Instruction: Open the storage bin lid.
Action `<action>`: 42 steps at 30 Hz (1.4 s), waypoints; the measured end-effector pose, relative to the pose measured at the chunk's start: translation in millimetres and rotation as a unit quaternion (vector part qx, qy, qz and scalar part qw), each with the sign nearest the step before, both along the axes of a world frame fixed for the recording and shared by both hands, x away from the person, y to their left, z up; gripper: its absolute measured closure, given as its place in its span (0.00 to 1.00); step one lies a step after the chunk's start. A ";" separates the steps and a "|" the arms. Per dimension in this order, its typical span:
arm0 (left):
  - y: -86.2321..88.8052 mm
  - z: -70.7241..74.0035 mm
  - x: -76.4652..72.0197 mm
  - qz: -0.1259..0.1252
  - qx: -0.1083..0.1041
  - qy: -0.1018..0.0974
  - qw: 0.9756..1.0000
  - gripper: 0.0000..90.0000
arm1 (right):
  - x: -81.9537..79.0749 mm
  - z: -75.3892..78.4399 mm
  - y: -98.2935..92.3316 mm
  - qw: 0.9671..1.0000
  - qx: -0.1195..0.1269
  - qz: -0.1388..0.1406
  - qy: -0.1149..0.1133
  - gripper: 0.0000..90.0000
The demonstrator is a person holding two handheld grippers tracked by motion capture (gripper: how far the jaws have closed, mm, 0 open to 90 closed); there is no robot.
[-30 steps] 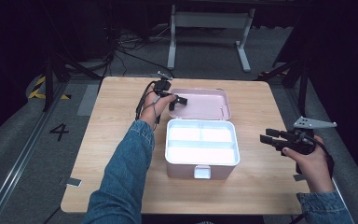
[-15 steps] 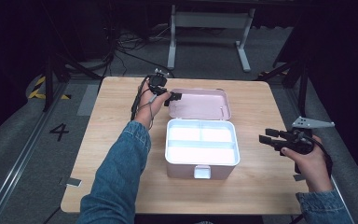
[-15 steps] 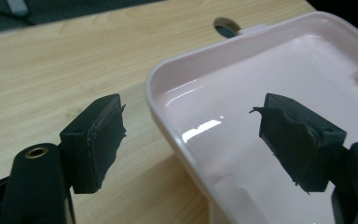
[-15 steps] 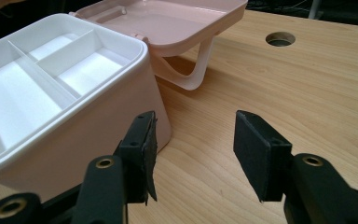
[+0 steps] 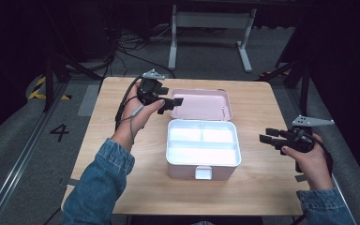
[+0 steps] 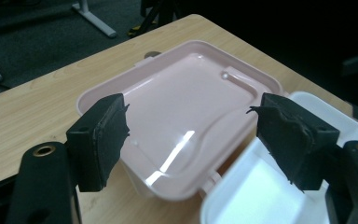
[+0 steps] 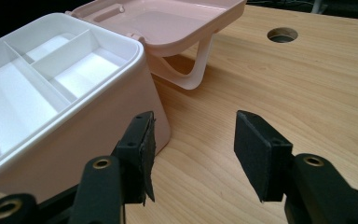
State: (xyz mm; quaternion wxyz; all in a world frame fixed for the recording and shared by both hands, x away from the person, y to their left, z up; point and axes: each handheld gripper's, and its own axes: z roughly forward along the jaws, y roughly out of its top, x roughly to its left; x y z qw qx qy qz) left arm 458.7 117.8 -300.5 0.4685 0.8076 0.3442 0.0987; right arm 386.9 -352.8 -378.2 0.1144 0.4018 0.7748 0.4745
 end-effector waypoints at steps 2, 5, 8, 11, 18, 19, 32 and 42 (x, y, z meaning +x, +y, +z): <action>6.6 4.0 -11.2 -0.001 0.004 -0.010 1.000 0.28 | 2.9 -0.3 1.5 1.000 0.000 0.002 0.002 0.55; 21.1 10.8 -30.9 0.008 0.015 -0.042 0.999 0.28 | 7.8 0.2 4.7 1.000 -0.004 0.007 0.004 0.54; 36.7 12.8 -47.3 0.026 0.022 -0.054 0.998 0.28 | 12.4 2.4 7.8 1.000 -0.004 0.012 0.002 0.54; 48.4 8.9 -59.5 0.030 0.031 -0.046 0.998 0.28 | 18.1 4.7 10.4 1.000 -0.003 0.015 0.000 0.54; 76.9 -7.9 -84.1 0.063 0.057 -0.028 0.996 0.28 | 29.1 6.8 14.2 1.000 -0.010 0.020 0.005 0.53; 81.0 -10.4 -86.4 0.071 0.058 -0.028 0.995 0.28 | 30.2 6.6 13.9 1.000 -0.012 0.019 0.005 0.53; 118.8 -49.1 -97.2 0.124 0.110 0.043 0.985 0.28 | 32.8 1.0 5.9 0.999 -0.043 0.009 0.009 0.50; 124.7 -76.7 -86.3 0.150 0.212 0.077 0.963 0.28 | 37.1 -7.1 -0.1 0.998 -0.056 -0.002 0.017 0.50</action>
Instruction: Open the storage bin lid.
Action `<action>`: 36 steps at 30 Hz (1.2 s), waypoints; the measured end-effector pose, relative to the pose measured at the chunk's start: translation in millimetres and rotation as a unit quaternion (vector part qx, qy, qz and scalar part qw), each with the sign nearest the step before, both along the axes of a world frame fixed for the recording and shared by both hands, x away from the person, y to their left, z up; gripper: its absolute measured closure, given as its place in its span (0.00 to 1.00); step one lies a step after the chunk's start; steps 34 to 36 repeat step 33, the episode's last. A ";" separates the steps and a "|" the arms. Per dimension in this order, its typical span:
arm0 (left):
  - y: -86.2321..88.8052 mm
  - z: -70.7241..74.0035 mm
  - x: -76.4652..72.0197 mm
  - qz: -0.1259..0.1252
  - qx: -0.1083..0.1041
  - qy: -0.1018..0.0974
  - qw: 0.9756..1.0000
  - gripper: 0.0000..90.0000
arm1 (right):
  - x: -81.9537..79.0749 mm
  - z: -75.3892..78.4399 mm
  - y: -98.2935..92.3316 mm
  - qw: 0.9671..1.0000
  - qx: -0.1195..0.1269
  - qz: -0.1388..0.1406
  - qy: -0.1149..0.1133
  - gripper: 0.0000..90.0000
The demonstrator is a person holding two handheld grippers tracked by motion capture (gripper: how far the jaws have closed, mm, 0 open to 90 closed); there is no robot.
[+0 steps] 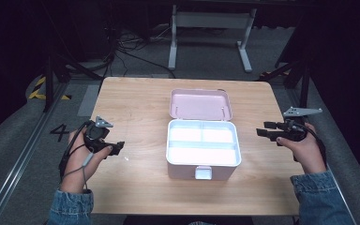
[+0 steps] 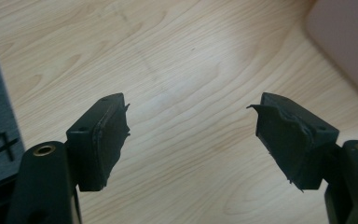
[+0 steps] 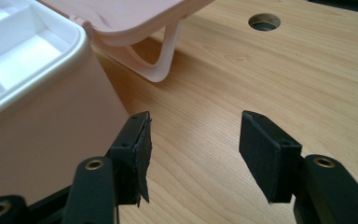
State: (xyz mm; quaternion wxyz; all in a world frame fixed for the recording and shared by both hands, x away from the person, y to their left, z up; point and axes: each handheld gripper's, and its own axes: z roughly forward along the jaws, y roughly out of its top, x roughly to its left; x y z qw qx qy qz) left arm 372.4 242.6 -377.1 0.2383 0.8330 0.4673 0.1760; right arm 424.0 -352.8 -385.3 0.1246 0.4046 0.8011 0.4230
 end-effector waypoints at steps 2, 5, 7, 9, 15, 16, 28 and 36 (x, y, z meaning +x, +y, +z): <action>-0.1 -5.6 2.6 -0.009 -0.006 0.010 1.000 0.28 | 0.4 -2.0 -1.9 1.000 -0.001 -0.003 0.003 0.50; -1.4 -14.0 6.4 -0.021 -0.003 0.031 0.999 0.28 | 1.7 -7.6 -5.8 1.000 -0.010 -0.010 0.010 0.50; -1.8 -17.3 7.3 -0.024 -0.006 0.037 0.999 0.28 | 1.9 -8.7 -6.6 1.000 -0.014 -0.011 0.011 0.51; -0.9 -21.8 8.7 -0.030 0.002 0.052 0.998 0.27 | 3.4 -12.4 -8.7 0.999 -0.027 -0.013 0.012 0.51; 0.5 -33.0 10.0 -0.032 0.001 0.094 0.995 0.26 | 7.1 -22.7 -14.7 0.998 -0.041 -0.024 0.030 0.51; 0.8 -34.3 10.2 -0.030 -0.002 0.100 0.995 0.26 | 7.1 -22.7 -14.7 0.998 -0.041 -0.024 0.030 0.51; 1.0 -49.0 11.9 -0.031 0.038 0.154 0.987 0.22 | 6.9 -29.6 -14.0 0.998 -0.030 -0.020 0.044 0.51; -1.9 -48.4 13.4 -0.040 0.037 0.151 0.987 0.21 | 5.6 -29.7 -15.6 0.998 -0.028 -0.023 0.045 0.51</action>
